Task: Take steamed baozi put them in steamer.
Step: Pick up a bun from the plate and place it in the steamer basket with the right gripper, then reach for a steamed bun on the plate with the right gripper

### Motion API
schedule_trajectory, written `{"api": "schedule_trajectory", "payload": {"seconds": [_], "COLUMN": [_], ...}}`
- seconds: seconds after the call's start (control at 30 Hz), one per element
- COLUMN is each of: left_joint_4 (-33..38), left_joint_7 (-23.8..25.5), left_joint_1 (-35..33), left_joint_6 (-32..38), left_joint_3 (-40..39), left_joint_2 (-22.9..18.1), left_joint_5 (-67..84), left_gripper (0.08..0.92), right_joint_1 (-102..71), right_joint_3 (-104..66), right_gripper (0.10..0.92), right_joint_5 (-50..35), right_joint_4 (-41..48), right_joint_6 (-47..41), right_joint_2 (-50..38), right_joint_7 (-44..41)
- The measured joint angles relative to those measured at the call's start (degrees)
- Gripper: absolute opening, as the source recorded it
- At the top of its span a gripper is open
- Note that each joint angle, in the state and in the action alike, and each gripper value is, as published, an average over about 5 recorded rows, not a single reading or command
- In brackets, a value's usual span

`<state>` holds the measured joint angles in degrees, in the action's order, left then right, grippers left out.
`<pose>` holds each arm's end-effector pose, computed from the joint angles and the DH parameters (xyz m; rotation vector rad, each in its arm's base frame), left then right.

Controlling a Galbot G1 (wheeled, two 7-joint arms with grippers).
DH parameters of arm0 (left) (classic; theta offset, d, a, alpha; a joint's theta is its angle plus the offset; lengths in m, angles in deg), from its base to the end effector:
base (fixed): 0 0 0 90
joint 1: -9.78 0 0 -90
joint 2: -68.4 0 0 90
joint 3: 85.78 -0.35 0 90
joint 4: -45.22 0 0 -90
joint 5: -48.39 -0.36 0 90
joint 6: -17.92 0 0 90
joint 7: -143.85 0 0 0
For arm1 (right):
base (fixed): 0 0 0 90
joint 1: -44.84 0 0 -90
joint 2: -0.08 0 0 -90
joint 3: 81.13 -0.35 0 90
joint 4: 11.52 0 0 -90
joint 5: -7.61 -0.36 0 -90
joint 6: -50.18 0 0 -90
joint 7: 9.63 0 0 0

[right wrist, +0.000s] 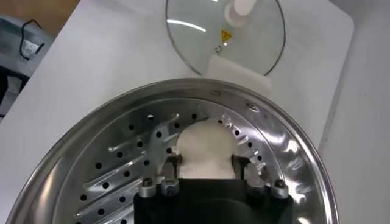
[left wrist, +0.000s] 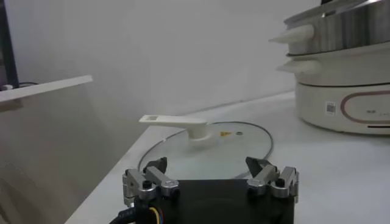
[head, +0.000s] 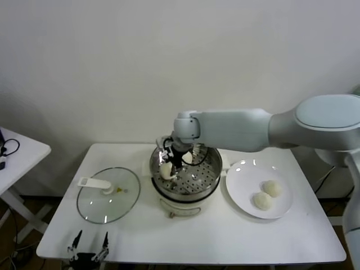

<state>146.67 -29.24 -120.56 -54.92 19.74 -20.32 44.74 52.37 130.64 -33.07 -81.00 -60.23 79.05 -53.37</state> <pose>0.0802 0.1006 -0.4307 0.0977 -2.9014 -0.3176 0.5410 0.1902 -0.1075 1.5603 -1.3268 1.5655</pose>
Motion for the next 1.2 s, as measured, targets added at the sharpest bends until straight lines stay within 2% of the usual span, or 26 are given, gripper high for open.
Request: {"api": "schedule_trajectory", "payload": {"seconds": [0.13,0.23,0.8,1.2], "left_joint_4": [0.03,0.12,-0.78,-1.15], "left_joint_7": [0.03,0.05,0.05,0.01], "left_joint_1": [0.07,0.10,0.65,0.63], "left_joint_6": [-0.05,-0.12,-0.10,0.26], "left_joint_3": [-0.02,-0.07,-0.35,-0.61], "left_joint_2": [-0.09,-0.17,-0.31,-0.46], "left_joint_5": [0.00,-0.02,-0.50,-0.63], "left_gripper": [0.823,0.823,0.823,0.823], "right_joint_1": [0.40,1.33,18.59,21.84], "right_joint_3": [0.00,0.19,10.24,17.70], "right_gripper": [0.785,0.817,0.823,0.823], "right_joint_5": [-0.14,-0.39,-3.54,3.59], "right_joint_4": [-0.27,-0.72,-8.33,-13.67], "right_joint_6": [0.12,0.50,7.11,9.66], "right_joint_2": [-0.45,-1.27,-15.68,-29.35], "right_joint_7": [-0.22,-0.72,-10.32,-11.13]}}
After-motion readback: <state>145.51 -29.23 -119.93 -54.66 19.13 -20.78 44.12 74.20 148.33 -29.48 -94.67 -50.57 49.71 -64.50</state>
